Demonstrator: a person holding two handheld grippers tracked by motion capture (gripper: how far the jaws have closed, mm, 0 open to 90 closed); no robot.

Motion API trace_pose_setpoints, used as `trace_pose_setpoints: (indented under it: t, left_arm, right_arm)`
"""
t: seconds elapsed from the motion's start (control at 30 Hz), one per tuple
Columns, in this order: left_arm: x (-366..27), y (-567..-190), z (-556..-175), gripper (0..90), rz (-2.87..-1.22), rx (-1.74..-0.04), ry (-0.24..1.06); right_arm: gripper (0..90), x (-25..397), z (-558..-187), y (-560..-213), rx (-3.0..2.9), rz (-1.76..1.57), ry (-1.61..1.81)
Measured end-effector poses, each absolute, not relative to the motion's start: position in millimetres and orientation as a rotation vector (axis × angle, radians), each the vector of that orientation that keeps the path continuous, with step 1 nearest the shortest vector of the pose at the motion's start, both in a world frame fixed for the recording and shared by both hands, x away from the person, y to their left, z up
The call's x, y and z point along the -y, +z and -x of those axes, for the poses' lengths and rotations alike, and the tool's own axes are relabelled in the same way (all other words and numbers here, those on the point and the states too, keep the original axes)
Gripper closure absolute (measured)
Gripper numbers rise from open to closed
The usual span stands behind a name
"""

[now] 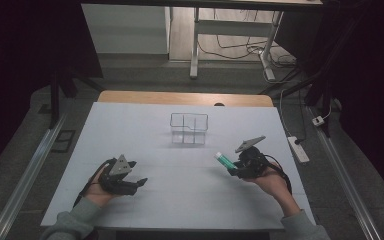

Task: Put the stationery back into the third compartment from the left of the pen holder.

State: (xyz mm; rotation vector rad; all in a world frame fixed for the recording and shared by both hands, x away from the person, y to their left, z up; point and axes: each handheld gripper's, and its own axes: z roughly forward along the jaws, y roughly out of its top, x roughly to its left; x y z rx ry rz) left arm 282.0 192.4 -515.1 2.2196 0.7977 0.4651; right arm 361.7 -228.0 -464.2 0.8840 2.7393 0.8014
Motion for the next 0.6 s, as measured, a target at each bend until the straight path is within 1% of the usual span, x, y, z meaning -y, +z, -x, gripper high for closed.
trace_pose_setpoints:
  t: [0.23,0.33,0.6]
  left_arm:
    - [-179,-510,-282,26.9,-2.225,-0.734,0.496]
    - [-172,-509,-284,27.6,-2.217,-0.711,0.48]
    - [-166,-510,-289,28.1,-2.205,-0.705,0.507]
  right_arm:
    - [64.6,210,-357,-466,-2.792,-0.83,0.834]
    - [64.7,205,-357,-467,-2.807,-0.811,0.838]
    - [64.7,190,-361,-469,-2.843,-0.778,0.829]
